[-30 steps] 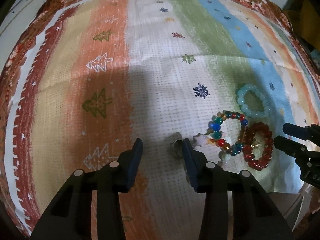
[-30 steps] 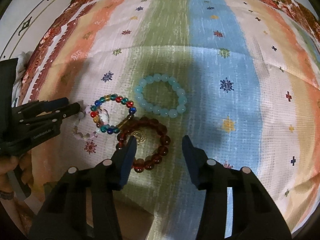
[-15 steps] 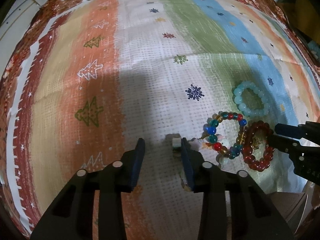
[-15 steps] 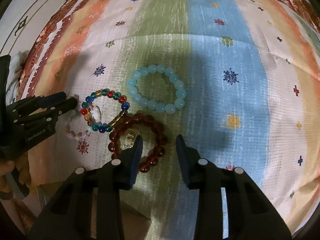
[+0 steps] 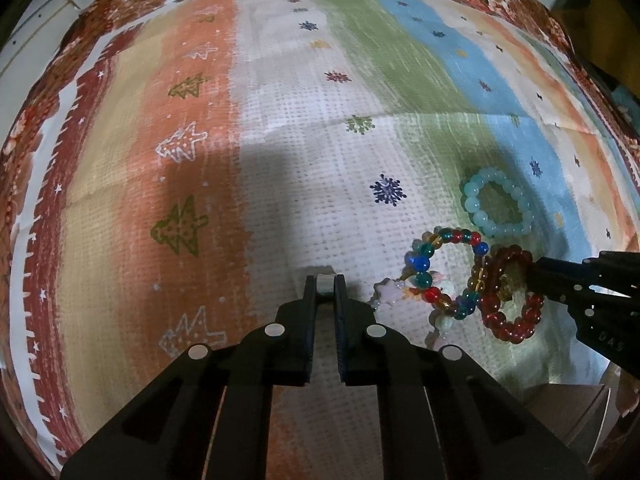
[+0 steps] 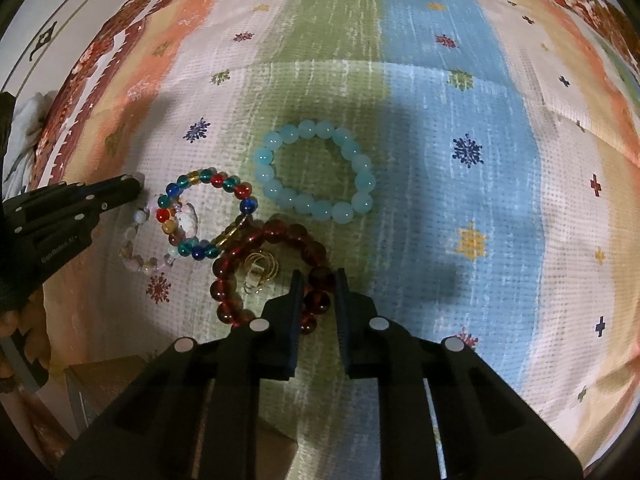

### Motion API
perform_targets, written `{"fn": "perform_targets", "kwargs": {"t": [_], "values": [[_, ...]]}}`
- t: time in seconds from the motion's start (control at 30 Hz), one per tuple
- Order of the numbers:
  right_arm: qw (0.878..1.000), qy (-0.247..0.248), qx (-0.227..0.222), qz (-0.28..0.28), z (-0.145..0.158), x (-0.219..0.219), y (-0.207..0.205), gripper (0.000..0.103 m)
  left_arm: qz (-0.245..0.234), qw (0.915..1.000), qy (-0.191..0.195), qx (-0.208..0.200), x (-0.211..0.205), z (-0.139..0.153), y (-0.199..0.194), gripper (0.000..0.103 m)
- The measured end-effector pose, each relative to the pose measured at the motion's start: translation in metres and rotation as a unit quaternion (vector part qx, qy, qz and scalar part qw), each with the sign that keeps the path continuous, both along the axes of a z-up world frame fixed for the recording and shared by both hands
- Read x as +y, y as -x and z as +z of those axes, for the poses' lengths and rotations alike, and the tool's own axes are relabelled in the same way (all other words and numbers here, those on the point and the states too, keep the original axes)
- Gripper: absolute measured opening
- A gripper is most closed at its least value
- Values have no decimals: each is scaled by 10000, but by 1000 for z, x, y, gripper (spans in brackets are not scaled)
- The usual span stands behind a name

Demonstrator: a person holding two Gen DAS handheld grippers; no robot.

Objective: Organize jewelry
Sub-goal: 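Grasp the small silver ring with the left tool while the right tool grasps the dark red beaded bracelet, then carry the ring and dark red bracelet into the tin box and open both tools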

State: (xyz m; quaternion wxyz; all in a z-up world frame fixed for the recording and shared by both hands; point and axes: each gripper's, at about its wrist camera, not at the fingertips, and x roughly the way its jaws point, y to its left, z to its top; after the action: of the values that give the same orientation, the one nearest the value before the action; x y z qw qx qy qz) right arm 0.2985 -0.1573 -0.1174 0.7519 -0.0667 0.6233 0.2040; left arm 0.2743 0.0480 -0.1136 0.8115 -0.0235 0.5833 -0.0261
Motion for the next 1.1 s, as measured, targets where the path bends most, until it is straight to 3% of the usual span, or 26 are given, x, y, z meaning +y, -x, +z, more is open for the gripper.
{"fn": "perform_targets", "kwargs": {"t": [0.6, 1.1], "values": [[9986, -258, -430, 137, 38, 3, 13, 14, 153, 9989, 341, -267, 6, 23, 18, 8], [9942, -981, -434, -15, 72, -3, 25, 14, -23, 9954, 672, -686, -7, 60, 50, 8]]}}
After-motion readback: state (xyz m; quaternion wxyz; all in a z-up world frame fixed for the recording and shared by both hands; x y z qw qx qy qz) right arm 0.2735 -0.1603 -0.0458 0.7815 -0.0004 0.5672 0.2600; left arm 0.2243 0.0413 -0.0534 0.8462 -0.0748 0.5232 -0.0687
